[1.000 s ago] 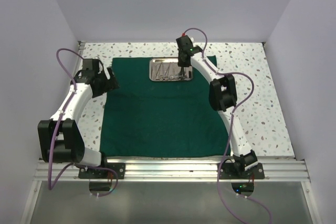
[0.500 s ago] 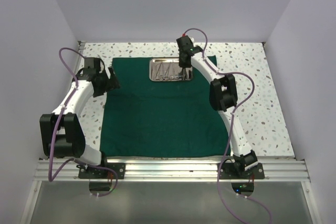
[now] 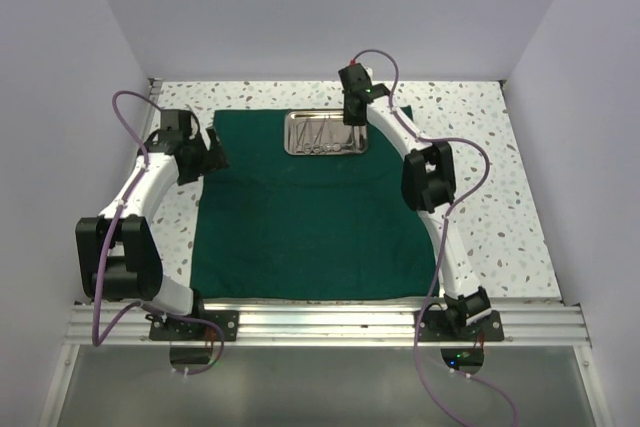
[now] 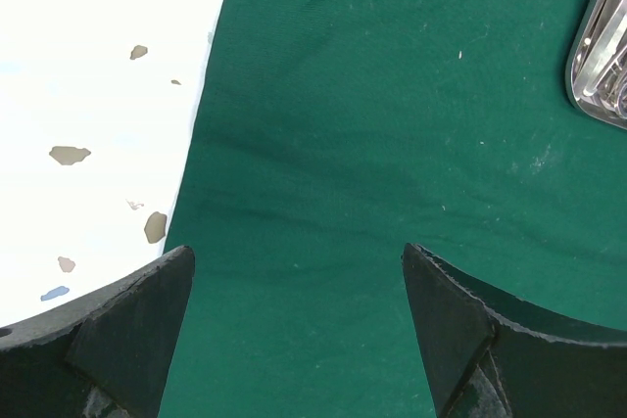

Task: Open and lay out the surgical kit
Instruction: Place the medical item in the container.

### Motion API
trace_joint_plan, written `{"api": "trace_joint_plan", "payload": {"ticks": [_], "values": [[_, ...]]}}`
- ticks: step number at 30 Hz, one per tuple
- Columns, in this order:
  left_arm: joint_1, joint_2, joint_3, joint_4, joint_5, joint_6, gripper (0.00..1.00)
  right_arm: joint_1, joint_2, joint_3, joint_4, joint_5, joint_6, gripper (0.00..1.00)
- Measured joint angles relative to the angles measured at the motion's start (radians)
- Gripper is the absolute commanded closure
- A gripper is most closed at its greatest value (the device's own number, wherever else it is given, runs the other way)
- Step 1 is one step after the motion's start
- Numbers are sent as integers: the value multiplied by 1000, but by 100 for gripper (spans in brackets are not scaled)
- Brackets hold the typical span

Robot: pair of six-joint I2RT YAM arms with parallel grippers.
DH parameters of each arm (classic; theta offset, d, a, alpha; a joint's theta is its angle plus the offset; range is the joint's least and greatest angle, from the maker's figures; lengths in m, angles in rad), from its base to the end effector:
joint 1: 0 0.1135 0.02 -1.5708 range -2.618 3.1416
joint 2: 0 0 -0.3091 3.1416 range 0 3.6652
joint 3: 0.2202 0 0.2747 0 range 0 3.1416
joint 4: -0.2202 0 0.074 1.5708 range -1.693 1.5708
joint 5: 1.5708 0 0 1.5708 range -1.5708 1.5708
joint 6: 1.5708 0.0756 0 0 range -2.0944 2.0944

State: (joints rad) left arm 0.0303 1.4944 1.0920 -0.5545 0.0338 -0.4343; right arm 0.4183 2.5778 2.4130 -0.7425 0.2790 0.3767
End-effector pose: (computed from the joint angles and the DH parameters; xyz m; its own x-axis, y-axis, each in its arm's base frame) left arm 0.3526 0.0081 0.2497 -0.7366 -0.4430 -0.5110 -0.3536 0.8964 -0.2675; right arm 0.5986 0.2433 0.1783 -0.7561 0.0509 -0.6525 0.0458 0.9986 0.0248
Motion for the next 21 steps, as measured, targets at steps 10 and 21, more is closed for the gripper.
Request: {"api": "trace_joint_plan", "payload": {"ticks": [10, 21], "values": [[0, 0, 0, 0, 0, 0, 9, -8, -35, -2, -1, -8, 3, 90], [0, 0, 0, 0, 0, 0, 9, -15, -39, -47, -6, -12, 10, 65]]}}
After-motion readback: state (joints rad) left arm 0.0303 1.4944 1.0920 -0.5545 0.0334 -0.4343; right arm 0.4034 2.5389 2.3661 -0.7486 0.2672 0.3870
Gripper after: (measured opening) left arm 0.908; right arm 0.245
